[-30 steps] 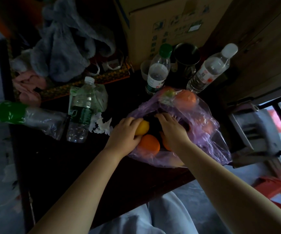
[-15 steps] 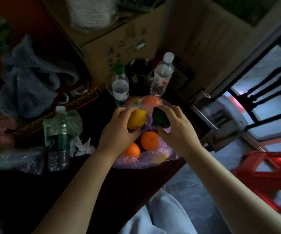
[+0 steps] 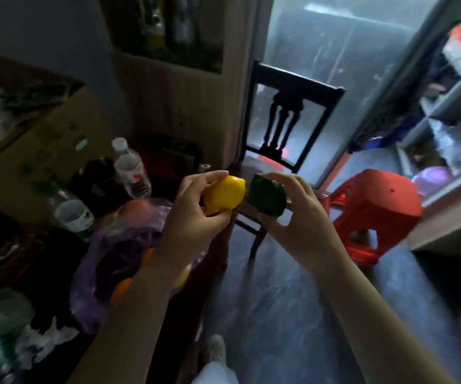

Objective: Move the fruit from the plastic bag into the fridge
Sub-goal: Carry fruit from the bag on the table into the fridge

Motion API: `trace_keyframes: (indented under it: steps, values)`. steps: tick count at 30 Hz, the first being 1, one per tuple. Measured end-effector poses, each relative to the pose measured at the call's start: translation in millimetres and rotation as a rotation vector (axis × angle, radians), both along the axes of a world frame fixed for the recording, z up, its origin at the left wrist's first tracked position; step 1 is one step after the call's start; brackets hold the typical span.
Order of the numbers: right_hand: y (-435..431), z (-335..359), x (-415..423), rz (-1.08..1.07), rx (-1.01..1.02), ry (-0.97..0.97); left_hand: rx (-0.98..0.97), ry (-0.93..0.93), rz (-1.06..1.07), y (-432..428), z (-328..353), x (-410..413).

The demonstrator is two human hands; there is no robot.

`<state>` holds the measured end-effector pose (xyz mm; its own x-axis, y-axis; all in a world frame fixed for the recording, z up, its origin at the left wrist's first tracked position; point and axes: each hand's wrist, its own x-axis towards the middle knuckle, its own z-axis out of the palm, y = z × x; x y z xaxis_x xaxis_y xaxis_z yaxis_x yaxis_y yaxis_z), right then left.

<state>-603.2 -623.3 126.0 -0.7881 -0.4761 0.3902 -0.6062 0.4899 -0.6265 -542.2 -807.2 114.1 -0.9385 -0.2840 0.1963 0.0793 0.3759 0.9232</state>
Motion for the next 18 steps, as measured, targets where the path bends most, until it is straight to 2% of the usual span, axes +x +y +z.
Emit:
trace_keyframes:
  steps: [8,11,18]
  values:
    - [161,28,101,-0.267,-0.089,0.070,-0.065,0.084,-0.316,157,26,36]
    - [215,30,149,-0.410,-0.032,0.063,-0.095,0.119,-0.416,212,27,62]
    - [304,41,255,-0.597,-0.066,0.053,-0.073,0.188,-0.608,313,27,127]
